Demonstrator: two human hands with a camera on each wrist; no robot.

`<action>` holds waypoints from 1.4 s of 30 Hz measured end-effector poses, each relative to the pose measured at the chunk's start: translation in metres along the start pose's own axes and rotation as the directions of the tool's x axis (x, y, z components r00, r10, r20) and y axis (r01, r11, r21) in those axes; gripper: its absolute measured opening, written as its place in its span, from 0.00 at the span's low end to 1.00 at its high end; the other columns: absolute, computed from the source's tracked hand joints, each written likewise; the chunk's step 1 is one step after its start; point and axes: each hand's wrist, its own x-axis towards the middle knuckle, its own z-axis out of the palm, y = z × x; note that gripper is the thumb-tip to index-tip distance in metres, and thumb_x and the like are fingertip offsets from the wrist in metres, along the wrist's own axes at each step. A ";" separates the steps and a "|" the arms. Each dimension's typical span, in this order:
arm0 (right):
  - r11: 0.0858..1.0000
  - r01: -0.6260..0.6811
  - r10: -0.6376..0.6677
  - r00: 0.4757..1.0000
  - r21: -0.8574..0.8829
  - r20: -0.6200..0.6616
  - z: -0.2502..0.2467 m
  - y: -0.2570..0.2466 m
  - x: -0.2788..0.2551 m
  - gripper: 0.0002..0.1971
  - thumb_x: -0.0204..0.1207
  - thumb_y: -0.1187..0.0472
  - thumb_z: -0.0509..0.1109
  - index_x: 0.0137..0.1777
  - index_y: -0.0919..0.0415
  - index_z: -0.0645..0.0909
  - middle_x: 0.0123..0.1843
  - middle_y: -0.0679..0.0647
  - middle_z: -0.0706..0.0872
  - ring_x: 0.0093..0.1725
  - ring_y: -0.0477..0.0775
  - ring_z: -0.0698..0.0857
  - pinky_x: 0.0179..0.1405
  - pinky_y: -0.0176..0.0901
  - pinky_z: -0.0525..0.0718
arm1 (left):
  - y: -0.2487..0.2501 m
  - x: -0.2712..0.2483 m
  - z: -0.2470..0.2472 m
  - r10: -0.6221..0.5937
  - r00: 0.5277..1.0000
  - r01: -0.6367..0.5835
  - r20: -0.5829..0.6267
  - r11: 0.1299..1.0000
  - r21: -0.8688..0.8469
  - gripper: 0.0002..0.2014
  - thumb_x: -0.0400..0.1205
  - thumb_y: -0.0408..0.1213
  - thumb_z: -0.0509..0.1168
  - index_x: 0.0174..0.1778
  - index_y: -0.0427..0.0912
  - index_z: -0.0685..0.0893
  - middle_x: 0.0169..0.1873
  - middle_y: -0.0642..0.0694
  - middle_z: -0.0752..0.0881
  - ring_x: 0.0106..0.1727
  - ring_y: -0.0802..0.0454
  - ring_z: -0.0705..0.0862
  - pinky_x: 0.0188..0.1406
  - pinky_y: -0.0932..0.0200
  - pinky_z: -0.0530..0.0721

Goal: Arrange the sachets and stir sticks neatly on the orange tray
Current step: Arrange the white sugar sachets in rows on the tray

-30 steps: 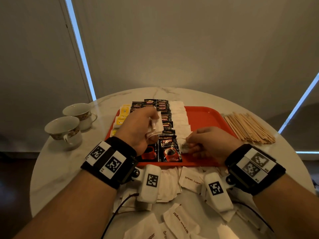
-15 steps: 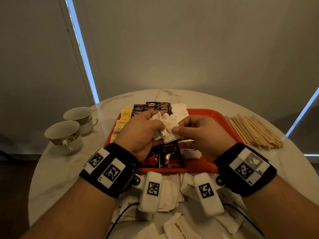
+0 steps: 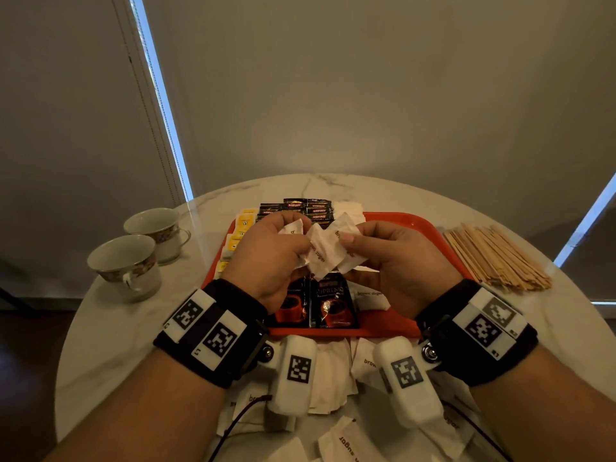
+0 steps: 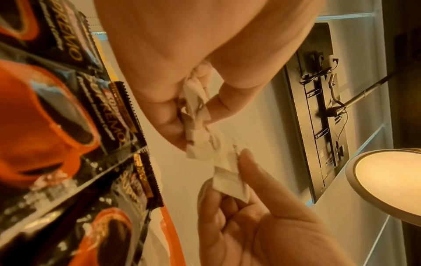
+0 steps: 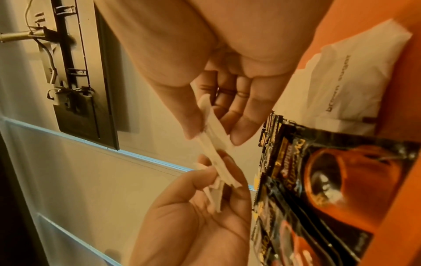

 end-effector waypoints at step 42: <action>0.778 -0.185 -0.001 0.955 -0.600 -0.295 -0.030 0.004 -0.015 0.06 0.80 0.67 0.75 0.48 0.54 0.90 0.41 0.55 0.90 0.33 0.50 0.81 0.35 0.44 0.84 | 0.014 -0.013 0.000 -0.098 0.994 0.100 0.047 0.994 -0.039 0.06 0.85 0.33 0.70 0.42 0.41 0.84 0.24 0.50 0.86 0.18 0.58 0.82 0.16 0.67 0.77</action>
